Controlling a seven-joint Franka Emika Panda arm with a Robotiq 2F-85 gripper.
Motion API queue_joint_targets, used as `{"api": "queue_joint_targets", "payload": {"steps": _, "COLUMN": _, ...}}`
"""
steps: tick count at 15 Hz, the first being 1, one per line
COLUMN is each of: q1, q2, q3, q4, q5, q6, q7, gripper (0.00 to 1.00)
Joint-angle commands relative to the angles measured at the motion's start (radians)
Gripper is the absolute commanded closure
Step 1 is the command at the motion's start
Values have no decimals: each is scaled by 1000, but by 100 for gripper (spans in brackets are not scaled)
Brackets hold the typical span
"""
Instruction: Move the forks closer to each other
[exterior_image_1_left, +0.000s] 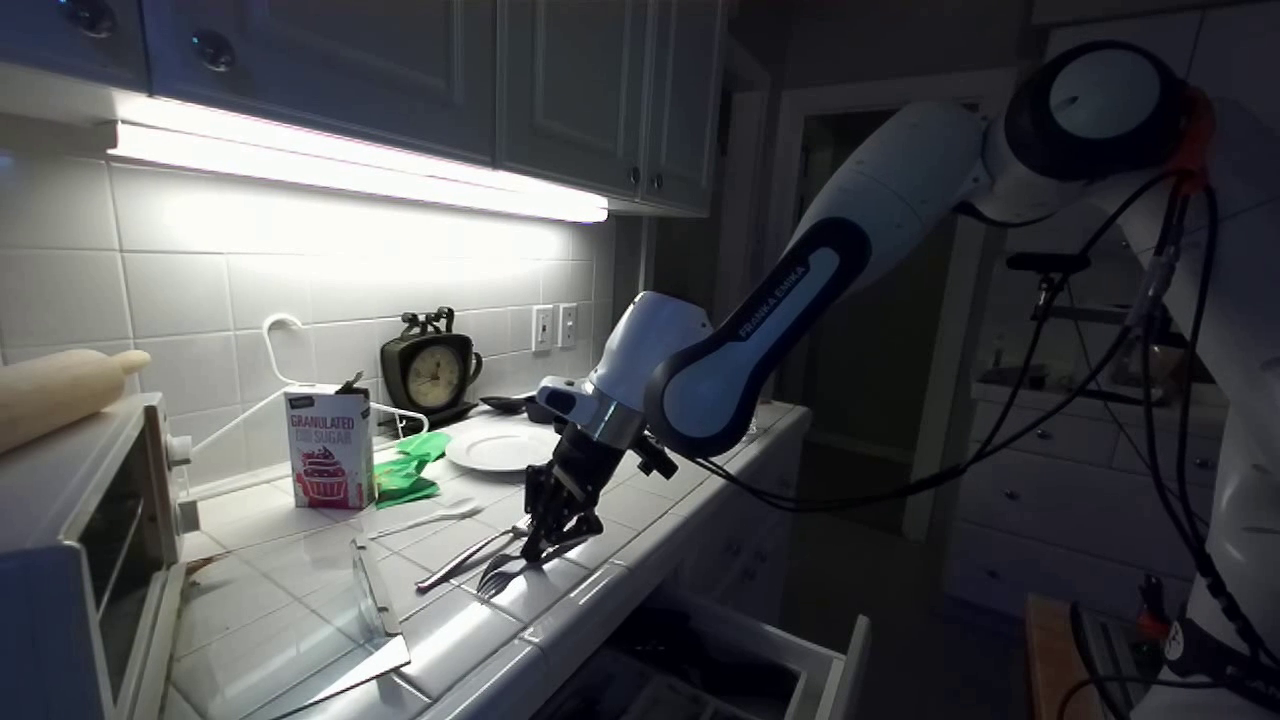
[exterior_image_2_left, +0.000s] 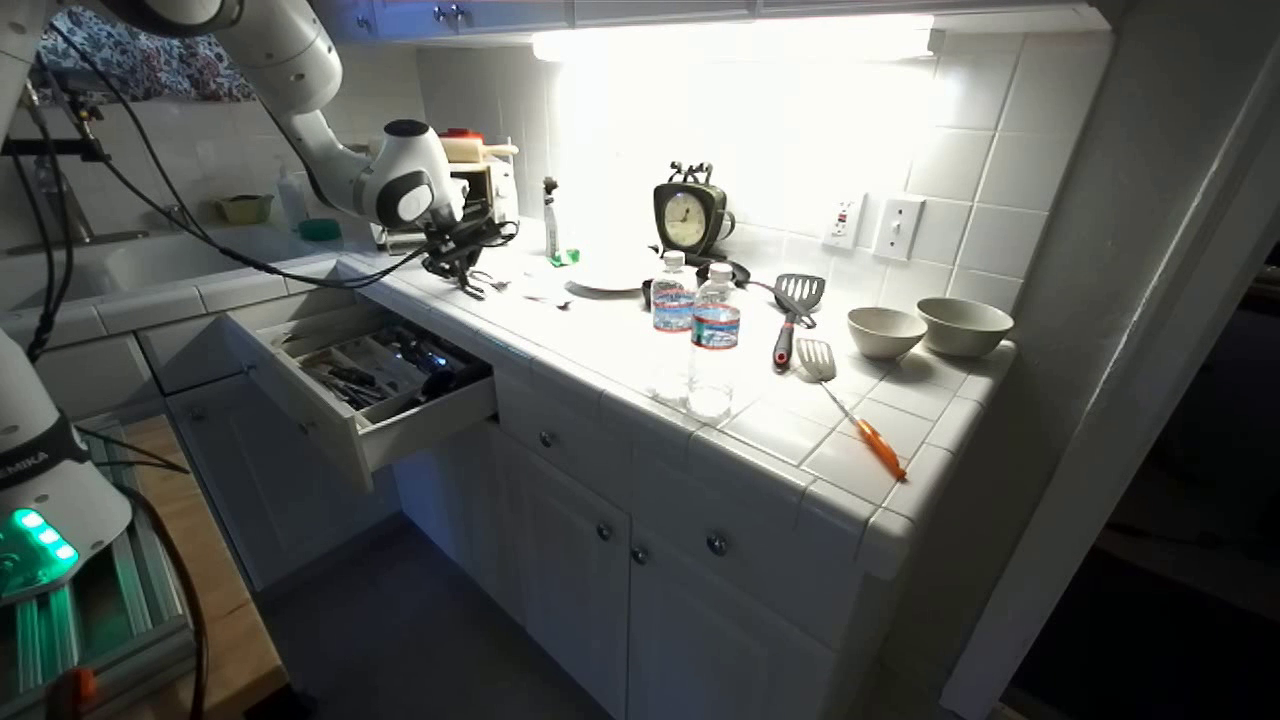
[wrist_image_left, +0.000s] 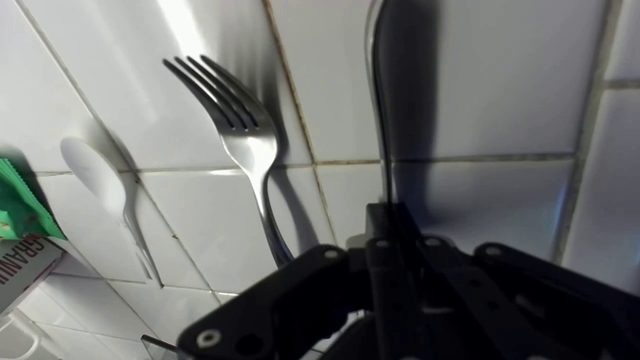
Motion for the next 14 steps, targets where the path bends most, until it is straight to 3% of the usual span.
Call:
{"api": "queue_joint_targets", "payload": {"steps": 1, "q1": 15, "q2": 19, "q3": -14, "q4": 23, "q5": -25, "q6": 11, "q7": 0, "gripper": 65}}
{"api": "queue_joint_targets", "payload": {"steps": 10, "q1": 43, "q2": 21, "q3": -46, "q4": 30, "q5": -24, "q6": 117, "q7": 58, "gripper": 2}}
{"api": "queue_joint_targets", "payload": {"steps": 14, "q1": 70, "q2": 25, "q3": -73, "q4": 34, "q5": -33, "q6": 181, "q7": 141, "gripper": 0}}
